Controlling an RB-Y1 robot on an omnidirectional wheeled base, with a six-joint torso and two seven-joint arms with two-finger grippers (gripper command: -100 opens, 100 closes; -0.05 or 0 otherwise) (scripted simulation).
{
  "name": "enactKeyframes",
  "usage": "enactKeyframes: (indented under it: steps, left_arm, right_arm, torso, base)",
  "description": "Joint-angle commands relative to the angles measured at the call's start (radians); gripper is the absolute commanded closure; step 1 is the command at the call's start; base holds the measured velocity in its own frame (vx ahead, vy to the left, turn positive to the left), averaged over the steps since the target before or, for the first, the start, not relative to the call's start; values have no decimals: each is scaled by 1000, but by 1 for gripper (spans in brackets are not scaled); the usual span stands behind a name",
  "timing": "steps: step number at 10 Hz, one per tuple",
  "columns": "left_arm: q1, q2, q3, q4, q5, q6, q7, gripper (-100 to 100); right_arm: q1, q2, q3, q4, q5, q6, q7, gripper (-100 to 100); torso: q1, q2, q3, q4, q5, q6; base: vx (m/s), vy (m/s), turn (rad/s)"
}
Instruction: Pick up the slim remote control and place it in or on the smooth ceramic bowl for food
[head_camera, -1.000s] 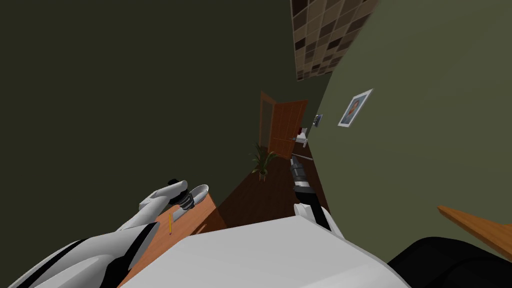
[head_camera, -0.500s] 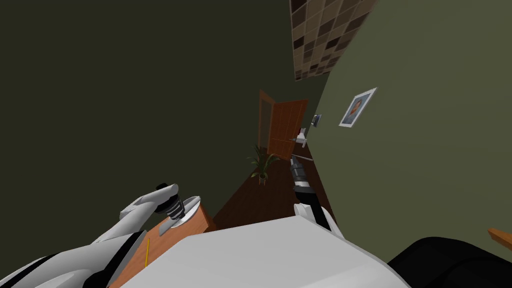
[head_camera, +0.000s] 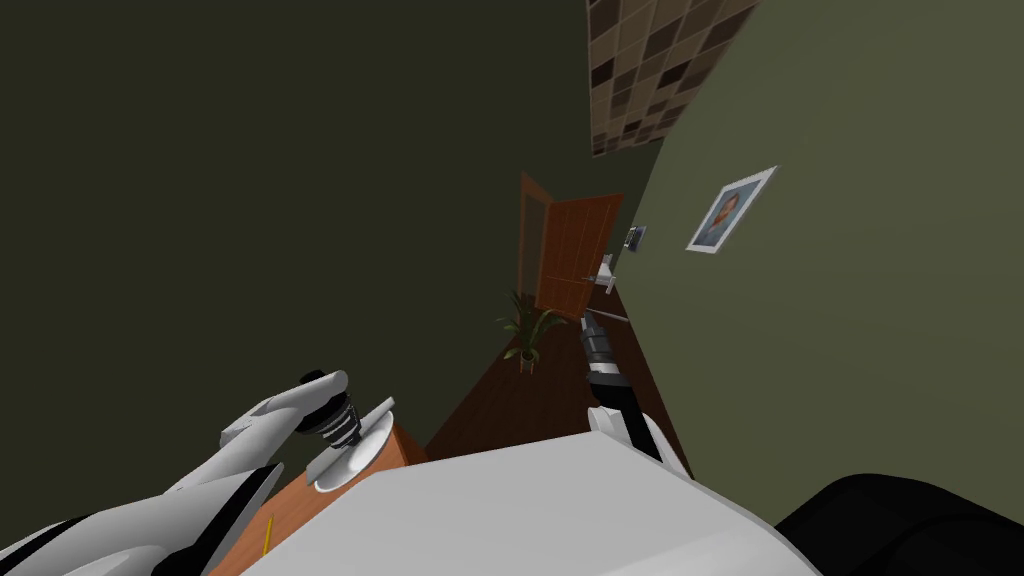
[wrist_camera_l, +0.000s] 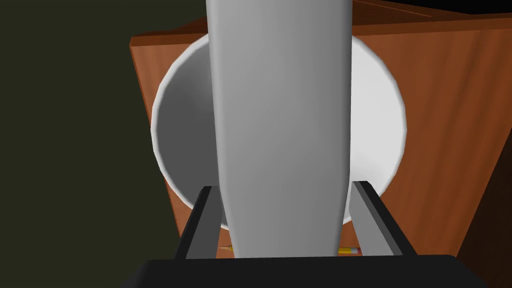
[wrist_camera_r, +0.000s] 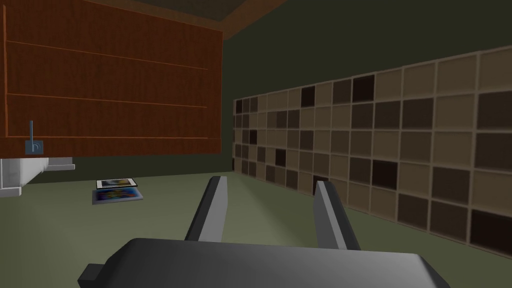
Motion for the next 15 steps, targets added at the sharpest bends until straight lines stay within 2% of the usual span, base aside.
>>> enactKeyframes:
  steps: [1,5,6,7,8,9,10,11,12,13,15]
  left_arm:
    - [0,0,0,0,0,0,0,-100]
    - [0,0,0,0,0,0,0,-100]
    - [0,0,0,0,0,0,0,0]
    - [-15,-3,-48,-40,16,18,-13,-100]
    - [-15,-3,-48,-40,16,18,-13,-100]
    - [-31,-6,-91,-80,32,37,-25,-100]
    - [-31,-6,-96,-80,32,37,-25,-100]
    - [-46,-9,-137,-120,47,56,-38,-100]
    - [-46,-9,-144,-120,47,56,-38,-100]
    - [-61,-12,-185,-147,63,75,-51,-100]
    - [-61,-12,-192,-160,63,75,-51,-100]
  right_arm:
    - [0,0,0,0,0,0,0,0]
    - [0,0,0,0,0,0,0,0]
    - [0,0,0,0,0,0,0,0]
    - [0,0,0,0,0,0,0,0]
    - [0,0,0,0,0,0,0,0]
    - [0,0,0,0,0,0,0,0]
    - [0,0,0,0,0,0,0,0]
    - [0,0,0,0,0,0,0,0]
    - [0,0,0,0,0,0,0,0]
    - [0,0,0,0,0,0,0,0]
    - [0,0,0,0,0,0,0,0]
  torso:
    - [0,0,0,0,0,0]
    - [-3,6,3,1,-1,0]
    - [-3,6,4,1,-1,0]
    - [-3,6,4,2,-1,0]
    - [-3,2,1,1,-1,-2]
    - [-4,-1,0,0,-1,-1]
    - [-6,-3,-2,0,-2,-1]
    - [-6,-2,-1,0,-2,-1]
    - [-8,-3,-1,0,-2,-1]
    - [-7,-2,-1,0,-2,-1]
    - [-6,-1,-1,0,-2,0]
  base:
    - [12,8,-2]
    - [1,1,0]
    - [0,0,0]
    - [86,8,369]
    - [130,-17,339]
    - [148,-50,389]
    - [117,-53,349]
    - [128,-78,410]
    - [107,-64,342]
    - [123,-74,395]
    - [60,-37,194]
